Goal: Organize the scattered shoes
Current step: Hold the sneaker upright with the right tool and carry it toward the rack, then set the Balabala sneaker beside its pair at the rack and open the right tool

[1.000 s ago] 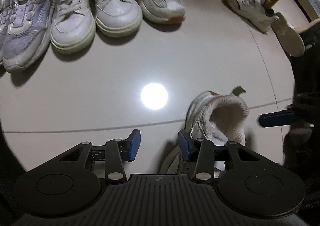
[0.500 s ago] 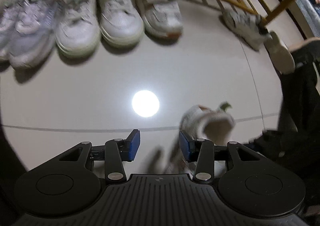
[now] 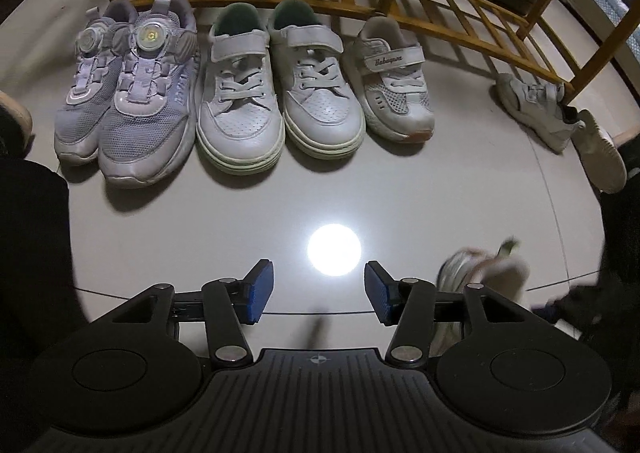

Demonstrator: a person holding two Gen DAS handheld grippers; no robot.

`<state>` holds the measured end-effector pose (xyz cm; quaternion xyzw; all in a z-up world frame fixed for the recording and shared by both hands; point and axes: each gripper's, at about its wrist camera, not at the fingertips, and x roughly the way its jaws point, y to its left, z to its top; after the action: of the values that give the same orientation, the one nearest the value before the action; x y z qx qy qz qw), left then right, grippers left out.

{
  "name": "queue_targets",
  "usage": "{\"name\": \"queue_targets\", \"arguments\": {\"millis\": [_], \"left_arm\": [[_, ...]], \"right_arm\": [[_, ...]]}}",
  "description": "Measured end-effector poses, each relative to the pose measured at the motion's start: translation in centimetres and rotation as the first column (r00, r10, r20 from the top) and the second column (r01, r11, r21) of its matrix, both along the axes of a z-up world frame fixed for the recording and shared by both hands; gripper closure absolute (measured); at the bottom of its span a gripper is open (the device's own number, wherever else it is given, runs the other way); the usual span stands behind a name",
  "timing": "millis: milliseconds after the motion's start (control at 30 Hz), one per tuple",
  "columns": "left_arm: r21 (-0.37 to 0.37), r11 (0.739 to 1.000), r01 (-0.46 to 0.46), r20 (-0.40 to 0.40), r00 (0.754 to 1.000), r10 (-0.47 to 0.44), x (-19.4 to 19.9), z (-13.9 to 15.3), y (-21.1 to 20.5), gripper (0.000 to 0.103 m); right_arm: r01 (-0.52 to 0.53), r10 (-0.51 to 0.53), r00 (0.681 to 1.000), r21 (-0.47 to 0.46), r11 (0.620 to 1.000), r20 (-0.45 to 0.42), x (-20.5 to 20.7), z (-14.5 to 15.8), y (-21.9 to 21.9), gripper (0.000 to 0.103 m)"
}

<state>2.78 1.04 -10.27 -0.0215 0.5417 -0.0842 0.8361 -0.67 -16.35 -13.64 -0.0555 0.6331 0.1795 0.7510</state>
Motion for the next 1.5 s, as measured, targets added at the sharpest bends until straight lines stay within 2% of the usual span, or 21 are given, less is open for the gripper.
{"name": "queue_targets", "arguments": {"millis": [133, 267, 400, 500, 733, 800, 867, 900, 1033, 1333, 1500], "left_arm": [[0.004, 1.000, 0.008, -0.001, 1.000, -0.008, 0.1, -0.2, 0.0, 0.050], [0.007, 1.000, 0.012, -0.009, 1.000, -0.012, 0.1, -0.5, -0.1, 0.050], [0.012, 1.000, 0.012, -0.019, 1.000, -0.011, 0.3, -1.0, -0.1, 0.050], [0.012, 1.000, 0.007, -0.023, 1.000, -0.007, 0.5, -1.2, 0.0, 0.050], [0.017, 1.000, 0.006, -0.023, 1.000, -0.006, 1.0, -1.3, -0.2, 0.049], [0.016, 1.000, 0.007, -0.019, 1.000, -0.007, 1.2, -1.1, -0.3, 0.049], [0.017, 1.000, 0.008, -0.014, 1.000, -0.008, 1.2, -1.0, -0.3, 0.049], [0.018, 1.000, 0.008, -0.012, 1.000, -0.008, 1.3, -0.9, -0.3, 0.048], [0.017, 1.000, 0.002, -0.006, 1.000, -0.002, 1.4, -0.8, -0.1, 0.047], [0.034, 0.999, 0.025, -0.003, 1.000, -0.025, 1.5, -1.8, -0.4, 0.046], [0.026, 0.999, 0.034, -0.020, 0.999, -0.034, 1.7, -2.6, -0.5, 0.046]], "right_arm": [[0.019, -0.018, 0.999, -0.014, 1.000, 0.045, 1.9, 0.1, -1.4, 0.018], [0.039, -0.034, 0.987, -0.033, 0.999, 0.155, 5.5, 0.4, -3.3, 0.019], [0.061, -0.054, 0.983, -0.036, 0.997, 0.178, 8.4, 0.6, -4.6, 0.019], [0.096, -0.088, 0.981, -0.039, 0.995, 0.174, 8.9, 0.5, -5.0, 0.019], [0.240, -0.240, 0.965, 0.011, 0.971, 0.104, 7.6, -0.3, -5.6, 0.019], [0.240, -0.239, 0.965, 0.003, 0.971, 0.107, 7.3, -0.6, -5.4, 0.019], [0.244, -0.243, 0.965, 0.009, 0.970, 0.100, 7.2, -0.9, -5.4, 0.023], [0.248, -0.249, 0.964, 0.019, 0.969, 0.090, 7.3, -1.0, -5.5, 0.029], [0.249, -0.250, 0.965, 0.022, 0.968, 0.081, 7.8, -1.1, -5.5, 0.034], [0.210, -0.207, 0.968, -0.004, 0.978, 0.140, 11.1, -1.0, -6.1, 0.035], [0.193, -0.187, 0.964, -0.014, 0.981, 0.187, 15.5, -1.3, -6.6, 0.035]]}}
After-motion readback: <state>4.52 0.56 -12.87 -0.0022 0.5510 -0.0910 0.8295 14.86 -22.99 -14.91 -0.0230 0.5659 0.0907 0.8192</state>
